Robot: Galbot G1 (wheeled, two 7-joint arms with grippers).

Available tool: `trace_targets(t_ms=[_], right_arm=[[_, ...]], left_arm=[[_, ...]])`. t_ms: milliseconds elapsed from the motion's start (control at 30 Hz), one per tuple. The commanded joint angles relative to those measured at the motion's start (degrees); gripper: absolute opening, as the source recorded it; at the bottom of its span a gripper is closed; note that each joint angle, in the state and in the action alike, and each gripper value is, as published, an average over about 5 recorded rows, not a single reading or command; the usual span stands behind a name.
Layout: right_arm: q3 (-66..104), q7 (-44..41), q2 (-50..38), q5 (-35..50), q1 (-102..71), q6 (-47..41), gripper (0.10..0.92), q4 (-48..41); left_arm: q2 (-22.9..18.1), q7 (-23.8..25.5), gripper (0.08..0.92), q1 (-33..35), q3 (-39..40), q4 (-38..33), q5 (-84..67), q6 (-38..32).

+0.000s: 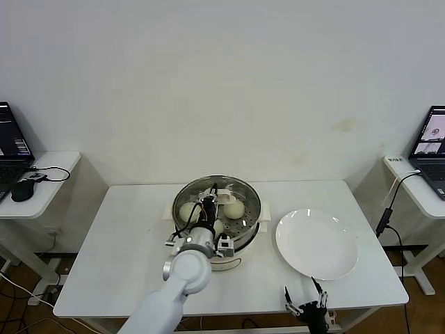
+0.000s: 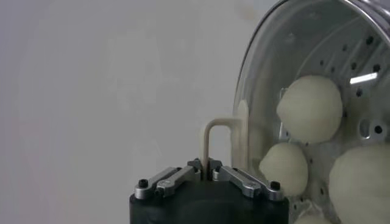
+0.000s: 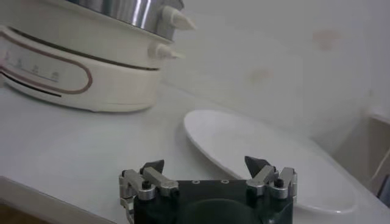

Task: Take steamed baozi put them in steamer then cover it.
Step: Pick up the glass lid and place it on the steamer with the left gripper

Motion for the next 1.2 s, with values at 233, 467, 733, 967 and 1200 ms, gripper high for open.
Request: trace_targets(t_ms=[233, 467, 733, 967, 1200], right_arm=[[0.0, 0.0, 0.0, -0.3, -0.3, 0.2, 0.823, -0.1], [-0.2, 0.0, 0.0, -0.4, -0.4, 0.2, 0.823, -0.2], [-0.3, -0.1, 0.0, -0.5, -0.4, 0.3, 0.823, -0.2], [-0.5, -0.2, 0.0, -0.7, -0.5, 0.3, 0.823, -0.2], [-0.8, -0.2, 0.0, -0.9, -0.7, 0.3, 0.823, -0.1]], left_arm=[[-1.3, -0.5, 0.137, -0.3, -0.7, 1.7, 0.2, -0.2], [-1.5, -1.0, 0.137, -0.1, -0.9, 2.2, 0.2, -0.3], [-1.7, -1.7, 0.137, 0.0, -1.2, 2.4, 0.3, -0.8], [-1.6, -2.6, 0.149, 0.8, -1.2, 0.8, 0.3, -1.4], [-1.1, -2.8, 0.332, 2.4, -1.4, -1.9, 0.4, -1.5]])
